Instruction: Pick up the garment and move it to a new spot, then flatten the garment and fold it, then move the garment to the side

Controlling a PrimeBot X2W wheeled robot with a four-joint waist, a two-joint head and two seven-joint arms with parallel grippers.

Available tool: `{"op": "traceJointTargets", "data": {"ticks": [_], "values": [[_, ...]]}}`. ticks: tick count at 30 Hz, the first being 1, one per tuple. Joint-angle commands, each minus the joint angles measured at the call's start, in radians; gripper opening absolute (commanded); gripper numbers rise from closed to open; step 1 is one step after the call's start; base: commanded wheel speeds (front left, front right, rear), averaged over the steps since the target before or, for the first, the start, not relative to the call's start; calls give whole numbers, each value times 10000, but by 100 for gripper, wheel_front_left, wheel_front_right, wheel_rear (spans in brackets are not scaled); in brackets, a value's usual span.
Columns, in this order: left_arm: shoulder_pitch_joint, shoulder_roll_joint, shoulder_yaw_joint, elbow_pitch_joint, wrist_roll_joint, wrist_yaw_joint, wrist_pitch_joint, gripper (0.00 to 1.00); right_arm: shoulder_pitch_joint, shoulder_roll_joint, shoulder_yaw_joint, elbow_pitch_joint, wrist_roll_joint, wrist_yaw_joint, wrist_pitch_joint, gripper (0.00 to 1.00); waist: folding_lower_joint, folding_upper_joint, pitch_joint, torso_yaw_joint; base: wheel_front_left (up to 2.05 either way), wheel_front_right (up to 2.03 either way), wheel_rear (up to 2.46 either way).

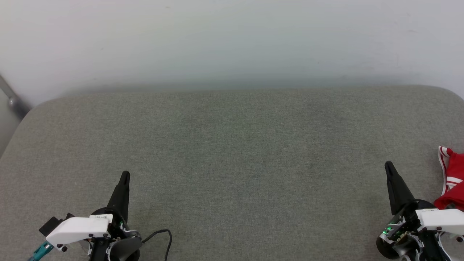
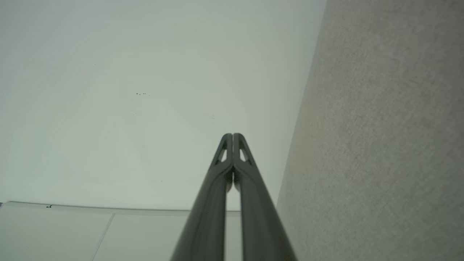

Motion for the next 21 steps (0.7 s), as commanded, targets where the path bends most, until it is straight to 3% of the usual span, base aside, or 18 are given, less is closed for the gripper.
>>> {"op": "traceJointTargets", "data": {"ticks": [1,21], "values": [[-76,-21,39,2,10,-23,50,0,-110,41,0,8,36,0,5,0,0,-1,0,0,0,0,0],[-76,-23,40,2,15,-23,53,0,-110,40,2,8,38,0,5,0,0,-1,0,0,0,0,0]]}}
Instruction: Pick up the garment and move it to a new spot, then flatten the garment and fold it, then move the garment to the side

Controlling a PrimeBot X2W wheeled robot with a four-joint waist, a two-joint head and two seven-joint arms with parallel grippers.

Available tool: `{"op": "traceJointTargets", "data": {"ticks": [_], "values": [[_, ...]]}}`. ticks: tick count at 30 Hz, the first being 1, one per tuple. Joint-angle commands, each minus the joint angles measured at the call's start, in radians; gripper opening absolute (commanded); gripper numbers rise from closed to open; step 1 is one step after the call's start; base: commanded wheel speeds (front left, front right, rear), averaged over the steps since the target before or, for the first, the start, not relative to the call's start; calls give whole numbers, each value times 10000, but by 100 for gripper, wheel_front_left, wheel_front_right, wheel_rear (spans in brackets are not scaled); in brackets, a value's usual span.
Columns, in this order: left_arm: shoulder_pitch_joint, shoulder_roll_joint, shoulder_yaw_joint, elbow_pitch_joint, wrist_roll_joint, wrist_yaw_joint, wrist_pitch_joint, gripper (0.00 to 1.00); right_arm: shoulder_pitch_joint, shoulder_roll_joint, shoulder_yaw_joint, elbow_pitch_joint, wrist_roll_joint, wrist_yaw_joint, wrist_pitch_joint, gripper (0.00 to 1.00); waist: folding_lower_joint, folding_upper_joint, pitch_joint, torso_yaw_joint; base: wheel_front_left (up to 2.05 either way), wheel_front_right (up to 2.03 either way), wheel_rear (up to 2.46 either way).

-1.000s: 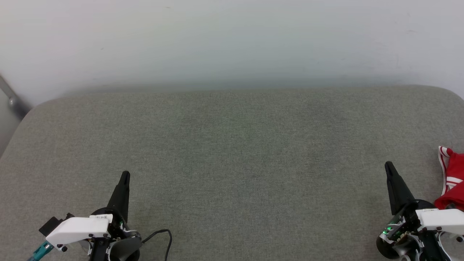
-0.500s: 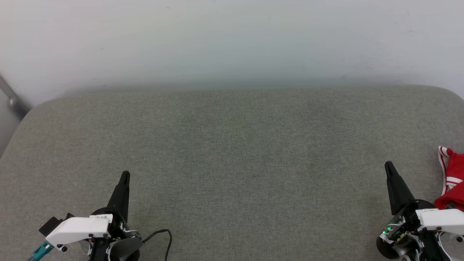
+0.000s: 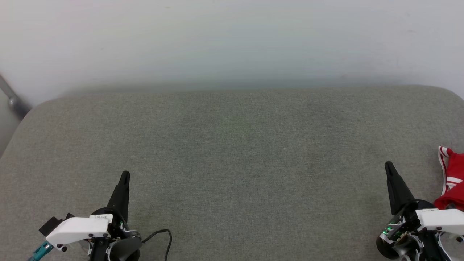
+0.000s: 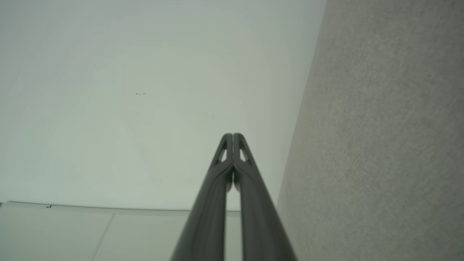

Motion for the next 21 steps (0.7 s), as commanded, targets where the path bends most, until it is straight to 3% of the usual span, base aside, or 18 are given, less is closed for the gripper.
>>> {"op": "traceJointTargets", "data": {"ticks": [1,21], "values": [[-76,-21,34,2,16,-23,51,0,-110,38,2,8,38,0,3,0,0,-1,0,0,0,0,0],[-77,-23,35,1,18,-23,54,0,-110,38,3,8,37,0,3,0,0,-1,0,0,0,0,0]]}}
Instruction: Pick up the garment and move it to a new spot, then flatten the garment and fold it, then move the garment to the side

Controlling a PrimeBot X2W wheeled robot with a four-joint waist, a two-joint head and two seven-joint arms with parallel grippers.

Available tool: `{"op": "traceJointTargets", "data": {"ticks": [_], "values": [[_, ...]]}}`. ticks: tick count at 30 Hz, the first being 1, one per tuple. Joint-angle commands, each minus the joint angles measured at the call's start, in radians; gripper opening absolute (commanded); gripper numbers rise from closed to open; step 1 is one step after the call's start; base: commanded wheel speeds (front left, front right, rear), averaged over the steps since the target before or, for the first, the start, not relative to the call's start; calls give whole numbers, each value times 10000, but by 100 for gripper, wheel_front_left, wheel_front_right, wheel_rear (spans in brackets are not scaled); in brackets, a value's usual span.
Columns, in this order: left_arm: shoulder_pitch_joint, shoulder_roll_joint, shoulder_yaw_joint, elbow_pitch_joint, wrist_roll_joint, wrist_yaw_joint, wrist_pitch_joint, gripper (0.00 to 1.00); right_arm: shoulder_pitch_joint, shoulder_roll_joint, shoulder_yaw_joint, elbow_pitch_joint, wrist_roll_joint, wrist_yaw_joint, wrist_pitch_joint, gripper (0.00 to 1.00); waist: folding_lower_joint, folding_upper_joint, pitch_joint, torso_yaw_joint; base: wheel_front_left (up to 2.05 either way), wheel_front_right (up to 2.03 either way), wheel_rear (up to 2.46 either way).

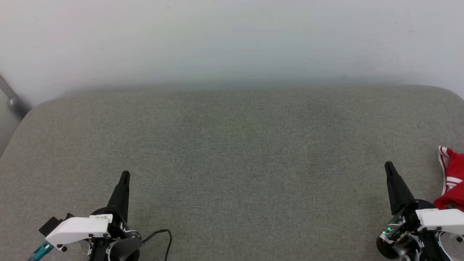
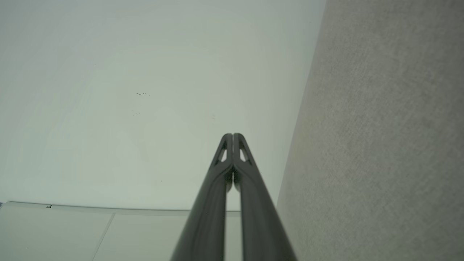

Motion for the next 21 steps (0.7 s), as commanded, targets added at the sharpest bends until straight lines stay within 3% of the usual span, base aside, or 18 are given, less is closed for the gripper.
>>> {"op": "traceJointTargets", "data": {"ticks": [1,21], "values": [[-76,-21,32,1,16,-23,55,0,-110,38,3,8,37,0,3,0,0,0,0,0,0,0,0],[-76,-21,35,1,19,-23,57,0,-110,38,3,8,38,0,2,0,0,0,0,0,0,0,0]]}}
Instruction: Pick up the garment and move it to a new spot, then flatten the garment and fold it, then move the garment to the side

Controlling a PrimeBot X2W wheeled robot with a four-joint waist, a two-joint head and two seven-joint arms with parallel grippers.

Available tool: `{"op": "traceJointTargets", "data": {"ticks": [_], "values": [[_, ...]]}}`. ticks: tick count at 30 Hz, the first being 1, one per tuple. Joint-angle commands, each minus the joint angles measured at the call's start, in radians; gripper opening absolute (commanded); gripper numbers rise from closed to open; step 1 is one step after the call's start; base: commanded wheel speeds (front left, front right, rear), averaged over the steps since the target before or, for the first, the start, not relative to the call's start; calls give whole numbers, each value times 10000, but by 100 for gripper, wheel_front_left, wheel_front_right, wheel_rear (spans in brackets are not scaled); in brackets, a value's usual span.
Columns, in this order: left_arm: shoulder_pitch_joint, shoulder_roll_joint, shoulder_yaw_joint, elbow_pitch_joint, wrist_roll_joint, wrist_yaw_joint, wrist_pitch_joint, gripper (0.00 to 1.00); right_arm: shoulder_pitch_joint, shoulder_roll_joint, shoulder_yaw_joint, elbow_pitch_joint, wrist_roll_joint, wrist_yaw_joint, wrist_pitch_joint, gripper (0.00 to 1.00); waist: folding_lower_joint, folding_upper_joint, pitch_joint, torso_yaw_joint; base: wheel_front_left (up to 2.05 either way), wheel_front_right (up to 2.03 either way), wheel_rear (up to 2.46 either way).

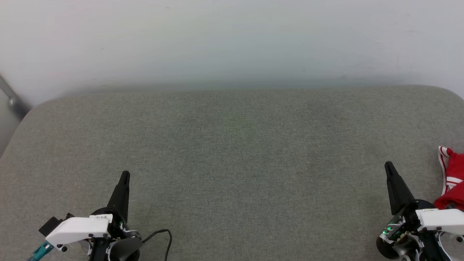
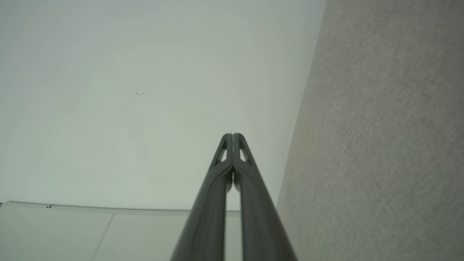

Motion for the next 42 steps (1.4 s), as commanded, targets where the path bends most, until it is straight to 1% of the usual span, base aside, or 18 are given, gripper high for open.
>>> {"op": "traceJointTargets", "data": {"ticks": [1,42], "values": [[-75,-20,35,0,19,-23,57,0,-110,38,1,8,36,0,4,0,0,0,0,0,0,0,0],[-75,-20,35,0,22,-23,59,0,-111,38,3,7,38,0,3,0,0,0,0,0,0,0,0]]}}
